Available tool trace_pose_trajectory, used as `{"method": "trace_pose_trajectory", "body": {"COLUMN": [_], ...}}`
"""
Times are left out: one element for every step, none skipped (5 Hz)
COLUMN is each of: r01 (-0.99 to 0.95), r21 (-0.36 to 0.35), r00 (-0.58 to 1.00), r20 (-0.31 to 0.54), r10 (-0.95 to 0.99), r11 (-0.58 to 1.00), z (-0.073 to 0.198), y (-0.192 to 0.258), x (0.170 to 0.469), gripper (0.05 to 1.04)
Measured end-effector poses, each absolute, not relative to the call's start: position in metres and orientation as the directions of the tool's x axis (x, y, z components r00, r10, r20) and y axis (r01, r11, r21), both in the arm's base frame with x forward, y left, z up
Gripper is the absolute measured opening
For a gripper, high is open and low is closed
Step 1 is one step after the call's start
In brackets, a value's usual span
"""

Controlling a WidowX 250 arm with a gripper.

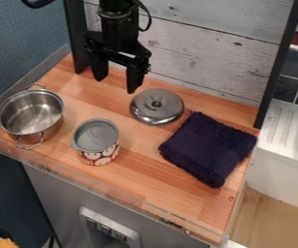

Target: Move the lid on top of the pot

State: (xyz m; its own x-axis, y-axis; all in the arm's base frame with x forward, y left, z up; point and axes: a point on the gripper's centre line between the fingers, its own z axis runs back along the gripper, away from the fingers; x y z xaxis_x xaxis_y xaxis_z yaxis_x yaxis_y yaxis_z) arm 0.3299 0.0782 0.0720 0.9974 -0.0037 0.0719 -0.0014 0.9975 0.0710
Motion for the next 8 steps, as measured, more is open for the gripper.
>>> {"method": "trace_pose_trajectory", "body": {"r01": [-0.003, 0.019, 0.018, 0.034, 0.028, 0.024, 0.031, 0.031], "r21": [0.058, 0.026, 0.025, 0.033, 0.045, 0.04, 0.049, 0.052], "r00": [0.999, 1.0, 0.999, 0.998, 0.998, 0.999, 0.999, 0.998], "r20": [0.036, 0.023, 0.04, 0.045, 0.049, 0.028, 0.039, 0.045], "r10": [0.001, -0.019, -0.019, -0.035, -0.03, -0.025, -0.032, -0.033], "r11": [0.998, 1.0, 1.0, 0.999, 0.999, 0.999, 0.998, 0.998], "z": [0.059, 0.046, 0.039, 0.027, 0.017, 0.005, 0.005, 0.005], "y": [0.076, 0.061, 0.053, 0.046, 0.046, 0.046, 0.044, 0.044], "x": [0.328, 0.343, 0.362, 0.378, 0.386, 0.385, 0.387, 0.388], "gripper": [1.0, 1.0, 1.0, 1.0, 0.969, 0.837, 0.541, 0.3]}}
